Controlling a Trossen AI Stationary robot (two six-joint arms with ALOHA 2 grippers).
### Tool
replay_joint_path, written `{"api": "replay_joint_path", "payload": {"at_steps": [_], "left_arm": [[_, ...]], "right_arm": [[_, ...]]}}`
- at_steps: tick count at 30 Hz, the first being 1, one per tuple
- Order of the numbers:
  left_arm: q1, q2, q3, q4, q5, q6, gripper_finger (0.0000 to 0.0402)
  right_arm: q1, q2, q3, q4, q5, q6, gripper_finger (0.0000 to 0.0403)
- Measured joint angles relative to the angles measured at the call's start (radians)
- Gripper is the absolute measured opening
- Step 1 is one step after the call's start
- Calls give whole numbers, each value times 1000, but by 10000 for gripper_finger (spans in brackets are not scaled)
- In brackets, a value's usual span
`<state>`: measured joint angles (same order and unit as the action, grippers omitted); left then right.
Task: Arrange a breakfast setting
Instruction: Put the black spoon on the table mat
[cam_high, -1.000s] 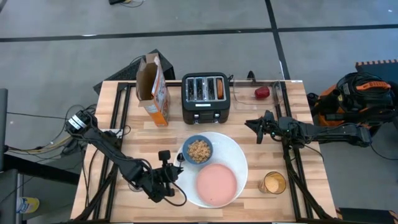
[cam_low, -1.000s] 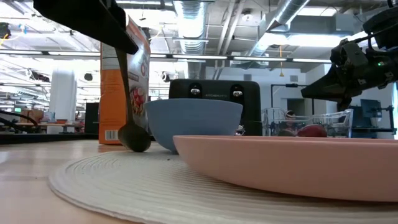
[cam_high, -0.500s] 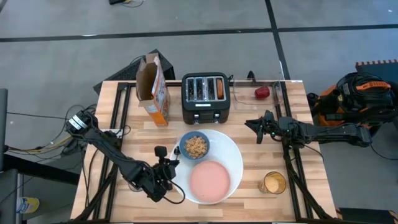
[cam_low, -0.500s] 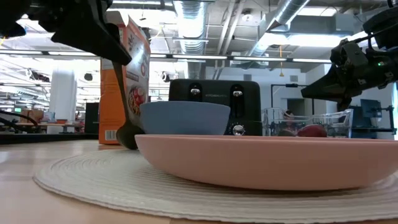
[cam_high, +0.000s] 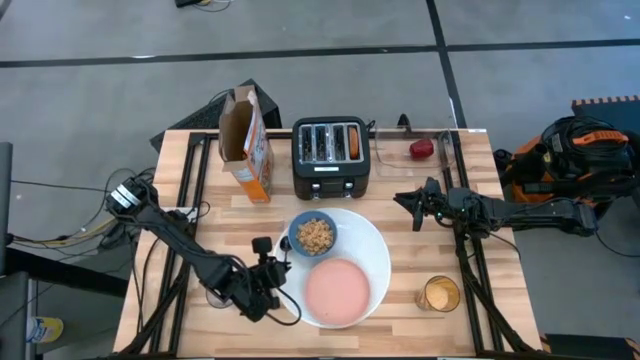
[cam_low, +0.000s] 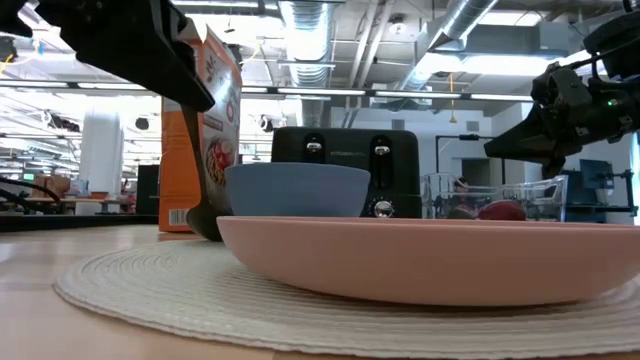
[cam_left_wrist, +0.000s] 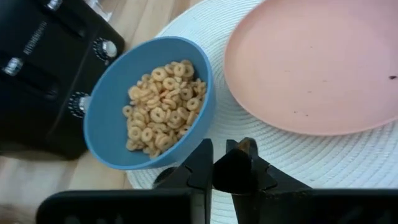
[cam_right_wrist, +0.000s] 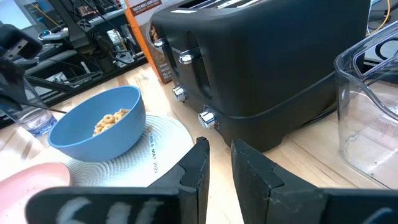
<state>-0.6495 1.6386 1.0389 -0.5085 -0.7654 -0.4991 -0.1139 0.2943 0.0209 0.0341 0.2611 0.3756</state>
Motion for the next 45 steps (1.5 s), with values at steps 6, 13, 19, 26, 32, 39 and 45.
{"api": "replay_joint_path", "payload": {"at_steps": [6, 13, 19, 26, 32, 39, 45], "left_arm": [[1, 0, 0, 9, 22, -23, 41], [0, 0, 0, 29, 30, -33, 42], [1, 0, 0, 56, 66, -35, 43], [1, 0, 0, 55, 80, -37, 49], [3, 0, 0, 43, 90, -73, 85], [3, 0, -11, 47, 63, -105, 97], [3, 0, -65, 145, 69, -100, 98]], "right_arm": [[0, 0, 0, 0, 0, 0, 91], [0, 0, 0, 0, 0, 0, 91], [0, 0, 0, 0, 0, 0, 91], [0, 0, 0, 0, 0, 0, 91], [0, 0, 0, 0, 0, 0, 91], [0, 0, 0, 0, 0, 0, 91], [0, 0, 0, 0, 0, 0, 91]]}}
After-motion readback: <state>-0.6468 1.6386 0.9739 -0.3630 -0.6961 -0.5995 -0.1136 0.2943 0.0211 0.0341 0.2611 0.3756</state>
